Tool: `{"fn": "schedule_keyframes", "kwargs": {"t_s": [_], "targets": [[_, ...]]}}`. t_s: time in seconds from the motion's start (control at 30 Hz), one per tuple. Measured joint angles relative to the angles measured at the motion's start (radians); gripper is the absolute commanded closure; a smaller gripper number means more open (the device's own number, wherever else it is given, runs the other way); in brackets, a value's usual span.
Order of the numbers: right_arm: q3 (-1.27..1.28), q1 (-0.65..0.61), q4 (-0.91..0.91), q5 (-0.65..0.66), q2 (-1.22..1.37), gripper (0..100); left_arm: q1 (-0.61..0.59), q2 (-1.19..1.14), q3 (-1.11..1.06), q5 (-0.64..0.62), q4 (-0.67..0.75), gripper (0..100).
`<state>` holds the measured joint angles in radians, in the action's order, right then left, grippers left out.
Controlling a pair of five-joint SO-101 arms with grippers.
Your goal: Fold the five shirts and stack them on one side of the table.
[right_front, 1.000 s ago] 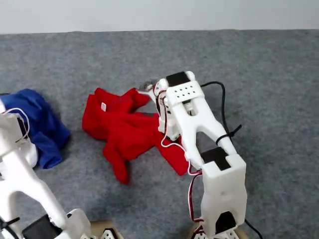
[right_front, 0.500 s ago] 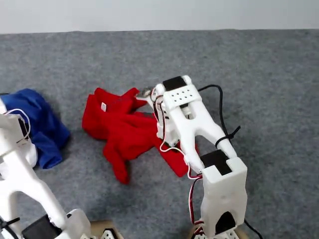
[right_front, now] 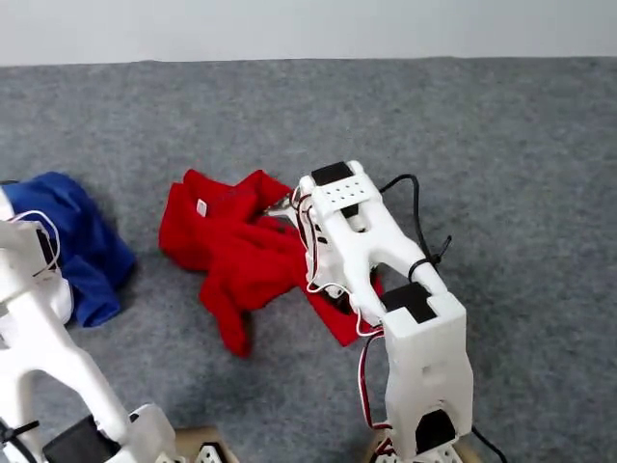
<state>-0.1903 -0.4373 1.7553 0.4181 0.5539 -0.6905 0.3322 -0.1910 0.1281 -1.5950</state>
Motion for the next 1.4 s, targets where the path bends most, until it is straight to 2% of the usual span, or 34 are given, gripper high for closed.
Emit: {"fn": "schedule_keyframes", "kwargs": {"t_s": [0.33,0.53,0.73,1.0,1.23,1.4], "targets": [[0.000,-0.141,0.003,0.000,-0.002,82.7,0.000,0.000,0.000,0.000,0.000,90],[0.000,-0.104,0.003,0.000,-0.002,83.1,0.000,0.000,0.000,0.000,0.000,90],[0.000,-0.066,-0.005,0.000,0.006,93.5,0.000,0.000,-0.003,0.000,0.000,90],[0.000,-0.068,-0.028,0.000,0.029,99.2,0.000,0.000,-0.003,0.000,0.000,90],[-0.054,-0.066,0.002,0.025,0.026,98.8,0.000,0.000,-0.003,0.000,0.000,90],[-0.054,-0.040,0.002,0.049,-0.101,98.8,0.000,0.000,-0.003,0.000,0.000,90]]}}
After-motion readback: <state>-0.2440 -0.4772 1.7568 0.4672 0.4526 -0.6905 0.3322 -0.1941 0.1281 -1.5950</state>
